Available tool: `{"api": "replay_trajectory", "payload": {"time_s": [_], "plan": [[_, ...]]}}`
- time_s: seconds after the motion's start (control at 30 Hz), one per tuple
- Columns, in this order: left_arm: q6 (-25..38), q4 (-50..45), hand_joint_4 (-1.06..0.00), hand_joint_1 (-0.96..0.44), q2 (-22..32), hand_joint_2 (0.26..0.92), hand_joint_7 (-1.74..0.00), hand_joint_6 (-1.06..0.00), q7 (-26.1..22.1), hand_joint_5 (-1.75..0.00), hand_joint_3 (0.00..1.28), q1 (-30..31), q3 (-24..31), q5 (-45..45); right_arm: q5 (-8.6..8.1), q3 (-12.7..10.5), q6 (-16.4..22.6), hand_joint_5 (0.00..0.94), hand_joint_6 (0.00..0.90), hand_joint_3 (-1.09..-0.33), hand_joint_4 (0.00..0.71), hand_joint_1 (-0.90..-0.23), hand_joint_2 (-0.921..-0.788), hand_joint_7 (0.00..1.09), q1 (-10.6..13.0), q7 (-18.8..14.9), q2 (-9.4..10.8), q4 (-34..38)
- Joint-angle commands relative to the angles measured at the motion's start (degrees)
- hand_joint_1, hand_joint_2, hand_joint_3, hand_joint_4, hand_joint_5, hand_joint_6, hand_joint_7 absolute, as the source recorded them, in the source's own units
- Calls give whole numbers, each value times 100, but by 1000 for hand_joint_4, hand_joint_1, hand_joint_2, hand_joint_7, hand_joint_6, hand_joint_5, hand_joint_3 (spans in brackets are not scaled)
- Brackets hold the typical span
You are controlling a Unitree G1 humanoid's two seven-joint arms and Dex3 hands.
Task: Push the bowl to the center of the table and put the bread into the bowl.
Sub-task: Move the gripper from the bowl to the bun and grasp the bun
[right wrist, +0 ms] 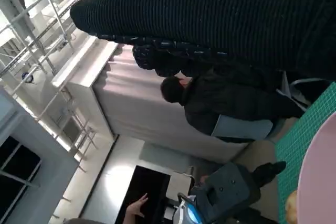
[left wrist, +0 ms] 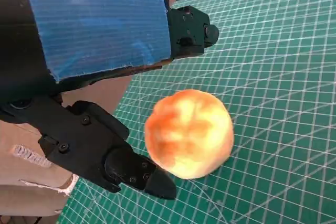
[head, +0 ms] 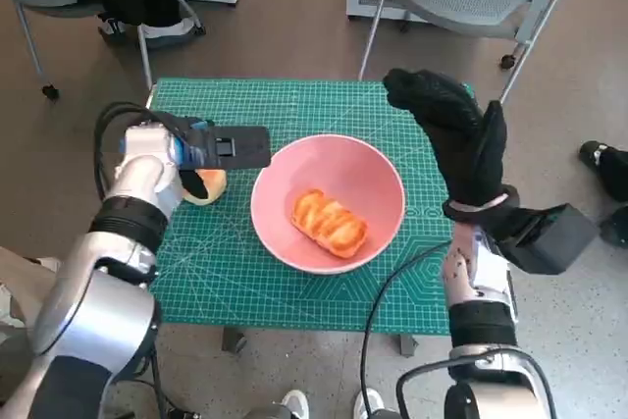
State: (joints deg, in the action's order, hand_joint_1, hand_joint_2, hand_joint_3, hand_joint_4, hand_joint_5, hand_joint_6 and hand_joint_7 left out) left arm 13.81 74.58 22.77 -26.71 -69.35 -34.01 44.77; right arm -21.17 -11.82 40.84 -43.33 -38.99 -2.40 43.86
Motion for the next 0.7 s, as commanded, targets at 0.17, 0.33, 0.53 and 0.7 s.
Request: {"api": "replay_trajectory", "payload": {"time_s": [0.17,0.33,0.53,0.7], "plan": [[-108,154,-151,-390,14,670,-4,-69,62,-56,9,150,-95,1,17,15,-86,0,64,-898,90,-700,-921,240,259,56,-24,-83],[-196,161,-56,-407,31,673,-5,-72,170,-15,8,209,-51,-70,-28,13,-158,0,60,-903,89,-698,-921,247,312,67,-17,-194],[-318,174,-20,-426,35,673,-9,-82,300,-8,7,296,3,-152,-68,21,-267,2,54,-908,94,-695,-921,257,372,76,1,-365],[-343,200,-102,-423,30,680,-9,-86,332,-24,6,354,30,-178,-75,28,-331,2,49,-910,94,-695,-921,264,417,112,4,-488]]}}
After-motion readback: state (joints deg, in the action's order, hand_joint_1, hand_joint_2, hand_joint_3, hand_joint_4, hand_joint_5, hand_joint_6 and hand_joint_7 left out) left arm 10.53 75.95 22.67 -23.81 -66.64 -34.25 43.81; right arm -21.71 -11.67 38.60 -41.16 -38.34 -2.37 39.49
